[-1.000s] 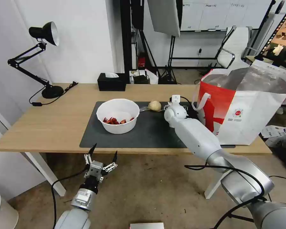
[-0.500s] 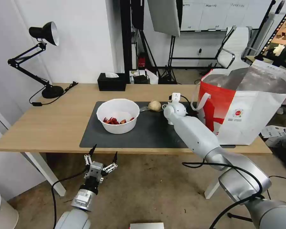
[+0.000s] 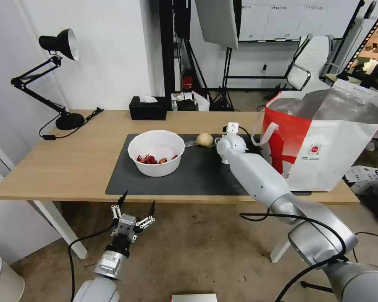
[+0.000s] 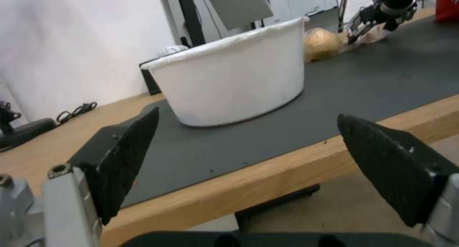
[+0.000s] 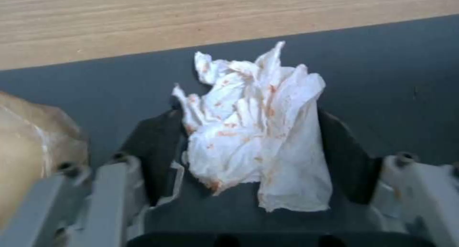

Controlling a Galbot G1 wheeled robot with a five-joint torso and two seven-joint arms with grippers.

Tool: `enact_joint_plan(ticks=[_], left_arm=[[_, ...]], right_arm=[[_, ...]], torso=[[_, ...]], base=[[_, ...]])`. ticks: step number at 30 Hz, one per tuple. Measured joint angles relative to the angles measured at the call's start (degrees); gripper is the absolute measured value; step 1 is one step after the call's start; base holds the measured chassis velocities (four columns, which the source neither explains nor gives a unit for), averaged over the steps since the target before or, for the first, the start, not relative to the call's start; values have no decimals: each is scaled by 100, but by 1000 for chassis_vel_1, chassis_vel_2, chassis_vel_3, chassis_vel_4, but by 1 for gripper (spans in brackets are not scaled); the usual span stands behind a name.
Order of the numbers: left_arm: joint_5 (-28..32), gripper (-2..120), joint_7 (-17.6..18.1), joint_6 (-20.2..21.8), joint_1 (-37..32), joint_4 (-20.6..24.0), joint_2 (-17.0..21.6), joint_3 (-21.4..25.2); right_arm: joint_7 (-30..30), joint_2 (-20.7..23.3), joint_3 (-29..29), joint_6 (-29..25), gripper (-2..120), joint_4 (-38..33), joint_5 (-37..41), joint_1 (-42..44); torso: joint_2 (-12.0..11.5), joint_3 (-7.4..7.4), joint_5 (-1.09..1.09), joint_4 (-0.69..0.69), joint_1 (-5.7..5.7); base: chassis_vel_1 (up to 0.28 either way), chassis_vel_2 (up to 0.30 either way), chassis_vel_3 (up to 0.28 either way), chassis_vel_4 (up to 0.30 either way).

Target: Pick up the trash from the table and place it into the takeout bag.

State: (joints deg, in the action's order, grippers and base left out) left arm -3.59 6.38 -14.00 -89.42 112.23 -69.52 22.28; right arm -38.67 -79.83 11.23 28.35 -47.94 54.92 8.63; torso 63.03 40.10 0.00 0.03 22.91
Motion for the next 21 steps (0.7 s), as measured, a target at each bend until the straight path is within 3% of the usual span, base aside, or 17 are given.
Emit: enact_joint_plan(ticks=[9, 11, 13, 17, 21], left_arm=[[28, 100, -3, -72, 11, -53, 34, 0], [29, 100, -3, -73, 11, -52, 32, -3], [30, 100, -5, -80, 10, -48, 30, -15], [33, 100, -5, -88, 9, -46, 37, -15], [38, 100, -6, -91, 14, -46, 43, -18]], right_arm=[[-42, 10, 10, 3, 29, -20, 11, -6], [-46, 9, 11, 3, 27, -22, 11, -6], [-87, 20, 17, 4, 14, -61, 10, 6], [-136, 91, 36, -7, 1, -208, -12, 54], [-212, 209, 52, -117, 0, -523, -39, 133]], torso=[[0, 1, 0, -3, 0], [0, 1, 0, -4, 0], [0, 1, 0, -5, 1], [-1, 2, 0, -6, 1], [-1, 2, 0, -4, 1]], base=[[0, 0, 0, 0], [0, 0, 0, 0], [0, 0, 0, 0], [0, 0, 0, 0], [0, 0, 0, 0]])
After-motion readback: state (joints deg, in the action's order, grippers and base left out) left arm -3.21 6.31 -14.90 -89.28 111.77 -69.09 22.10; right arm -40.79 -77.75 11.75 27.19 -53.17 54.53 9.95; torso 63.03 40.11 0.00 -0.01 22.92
